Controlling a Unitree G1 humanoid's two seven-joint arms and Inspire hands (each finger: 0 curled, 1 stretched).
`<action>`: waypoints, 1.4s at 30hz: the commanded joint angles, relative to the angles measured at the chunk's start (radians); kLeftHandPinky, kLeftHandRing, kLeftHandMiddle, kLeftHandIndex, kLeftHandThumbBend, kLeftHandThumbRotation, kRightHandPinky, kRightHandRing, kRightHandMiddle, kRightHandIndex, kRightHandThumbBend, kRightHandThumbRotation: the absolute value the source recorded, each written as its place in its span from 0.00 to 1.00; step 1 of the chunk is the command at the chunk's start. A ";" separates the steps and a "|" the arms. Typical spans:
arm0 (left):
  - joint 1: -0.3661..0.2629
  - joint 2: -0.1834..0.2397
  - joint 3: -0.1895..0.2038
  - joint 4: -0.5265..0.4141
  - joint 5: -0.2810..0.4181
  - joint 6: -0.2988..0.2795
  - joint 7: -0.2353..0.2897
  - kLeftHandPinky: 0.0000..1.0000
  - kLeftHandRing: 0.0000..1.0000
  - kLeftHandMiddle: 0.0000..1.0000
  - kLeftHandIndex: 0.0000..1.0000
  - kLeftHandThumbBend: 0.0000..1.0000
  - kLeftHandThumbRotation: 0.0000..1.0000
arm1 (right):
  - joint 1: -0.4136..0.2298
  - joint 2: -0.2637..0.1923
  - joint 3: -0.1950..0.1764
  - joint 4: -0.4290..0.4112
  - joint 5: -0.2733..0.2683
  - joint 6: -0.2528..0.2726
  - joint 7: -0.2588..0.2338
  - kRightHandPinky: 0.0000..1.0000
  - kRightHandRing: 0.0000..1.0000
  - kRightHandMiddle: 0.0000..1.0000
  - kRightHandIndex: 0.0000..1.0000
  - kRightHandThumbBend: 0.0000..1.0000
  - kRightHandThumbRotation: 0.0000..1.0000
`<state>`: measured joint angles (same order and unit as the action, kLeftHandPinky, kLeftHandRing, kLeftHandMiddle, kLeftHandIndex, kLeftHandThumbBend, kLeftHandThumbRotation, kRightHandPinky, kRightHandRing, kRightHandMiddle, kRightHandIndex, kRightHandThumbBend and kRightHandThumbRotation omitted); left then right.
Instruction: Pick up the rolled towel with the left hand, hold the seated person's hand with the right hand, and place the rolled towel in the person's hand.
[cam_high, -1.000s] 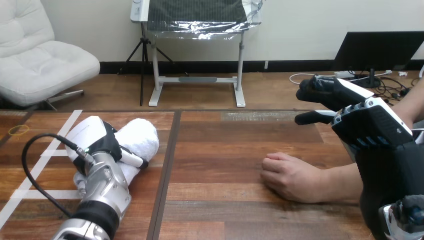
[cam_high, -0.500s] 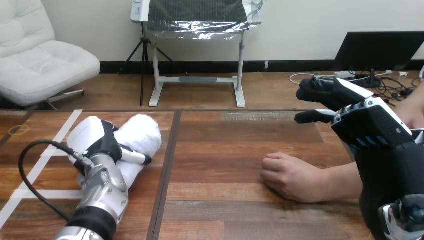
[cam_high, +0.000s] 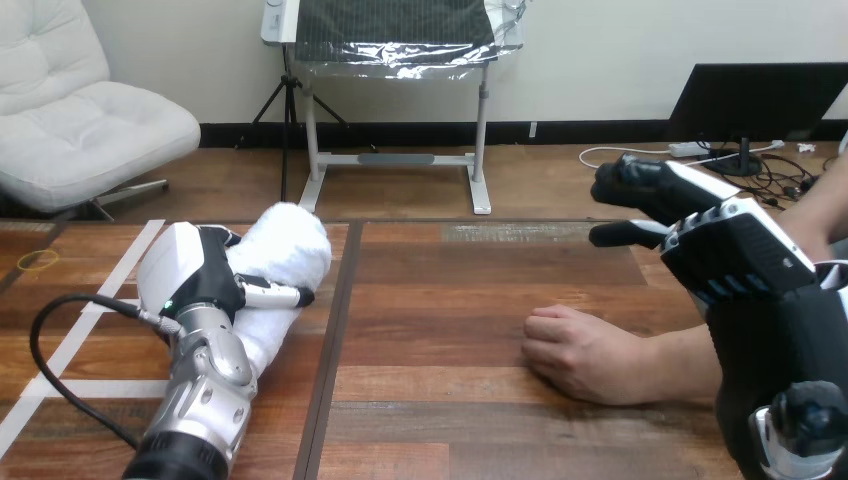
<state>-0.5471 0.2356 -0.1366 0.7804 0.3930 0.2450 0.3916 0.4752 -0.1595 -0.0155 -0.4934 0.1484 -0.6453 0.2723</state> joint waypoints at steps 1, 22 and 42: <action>-0.004 0.014 0.038 -0.218 -0.007 -0.031 0.016 0.13 0.18 0.27 0.44 0.72 0.00 | -0.037 0.009 -0.004 -0.026 -0.010 -0.005 -0.017 0.69 0.80 0.80 0.77 0.95 1.00; 0.152 -0.028 0.100 -0.593 -0.052 -0.041 0.000 0.20 0.28 0.37 0.45 0.67 0.00 | -0.033 0.009 -0.009 -0.032 -0.023 0.002 -0.023 0.71 0.80 0.80 0.77 0.95 1.00; 0.287 -0.065 0.144 -0.852 -0.178 -0.207 -0.066 0.25 0.32 0.39 0.43 0.64 0.00 | -0.035 0.003 -0.014 -0.021 -0.028 -0.005 -0.019 0.72 0.80 0.80 0.78 0.93 1.00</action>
<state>-0.2195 0.1817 -0.0486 0.2864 0.2805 0.2192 0.3469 0.5050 -0.1597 -0.0145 -0.4933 0.1358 -0.6438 0.2722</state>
